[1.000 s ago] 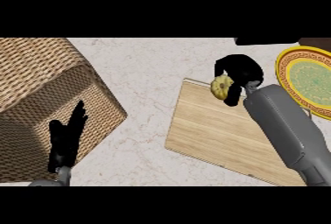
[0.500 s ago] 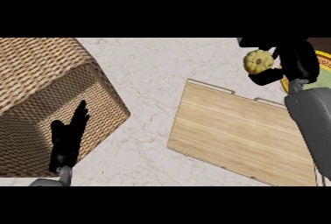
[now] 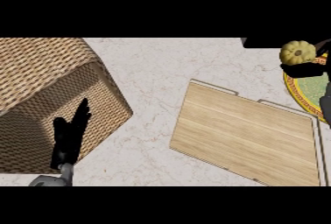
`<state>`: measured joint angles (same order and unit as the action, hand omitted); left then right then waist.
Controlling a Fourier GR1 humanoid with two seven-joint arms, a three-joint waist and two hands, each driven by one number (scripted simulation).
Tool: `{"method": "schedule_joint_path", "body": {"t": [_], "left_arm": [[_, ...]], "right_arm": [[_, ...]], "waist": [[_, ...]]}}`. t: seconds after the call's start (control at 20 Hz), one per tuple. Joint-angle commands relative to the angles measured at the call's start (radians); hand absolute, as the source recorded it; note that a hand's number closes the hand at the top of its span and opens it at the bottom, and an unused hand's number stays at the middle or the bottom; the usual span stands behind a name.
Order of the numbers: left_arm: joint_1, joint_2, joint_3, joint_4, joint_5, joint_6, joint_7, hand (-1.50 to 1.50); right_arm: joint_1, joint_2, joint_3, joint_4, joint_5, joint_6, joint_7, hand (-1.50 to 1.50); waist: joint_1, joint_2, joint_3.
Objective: Pick the squash from the tray and place it in the plate
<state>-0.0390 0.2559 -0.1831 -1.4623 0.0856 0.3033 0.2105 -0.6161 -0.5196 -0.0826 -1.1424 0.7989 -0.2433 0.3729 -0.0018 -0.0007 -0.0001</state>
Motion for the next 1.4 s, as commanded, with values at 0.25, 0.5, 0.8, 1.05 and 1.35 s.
{"method": "schedule_joint_path", "body": {"t": [0.25,0.5,0.8,1.05,1.35], "left_arm": [[0.002,-0.033,0.014,0.018,-0.02,-0.035,-0.022,0.0],[-0.005,-0.038,0.008,-0.027,-0.042,-0.031,0.023,0.0],[-0.028,-0.027,0.008,-0.063,-0.036,-0.054,0.073,0.0],[-0.033,-0.069,-0.005,-0.003,-0.075,-0.023,0.008,0.0],[-0.023,-0.04,0.041,-0.01,-0.037,-0.066,0.015,0.0]], "right_arm": [[-0.093,-0.111,-0.141,0.315,-0.042,0.006,-0.154,1.5],[-0.133,-0.139,-0.172,0.549,-0.023,-0.056,-0.269,1.5],[-0.177,-0.18,-0.194,0.739,-0.061,0.102,-0.352,1.5],[-0.176,-0.203,-0.181,0.863,-0.043,0.205,-0.386,1.5],[-0.147,-0.212,-0.215,0.926,-0.077,0.231,-0.601,-1.5]], "waist": [[0.015,0.004,0.0],[0.024,0.008,0.001],[0.041,0.013,0.003],[0.039,0.015,0.003],[0.041,0.017,0.004]]}}
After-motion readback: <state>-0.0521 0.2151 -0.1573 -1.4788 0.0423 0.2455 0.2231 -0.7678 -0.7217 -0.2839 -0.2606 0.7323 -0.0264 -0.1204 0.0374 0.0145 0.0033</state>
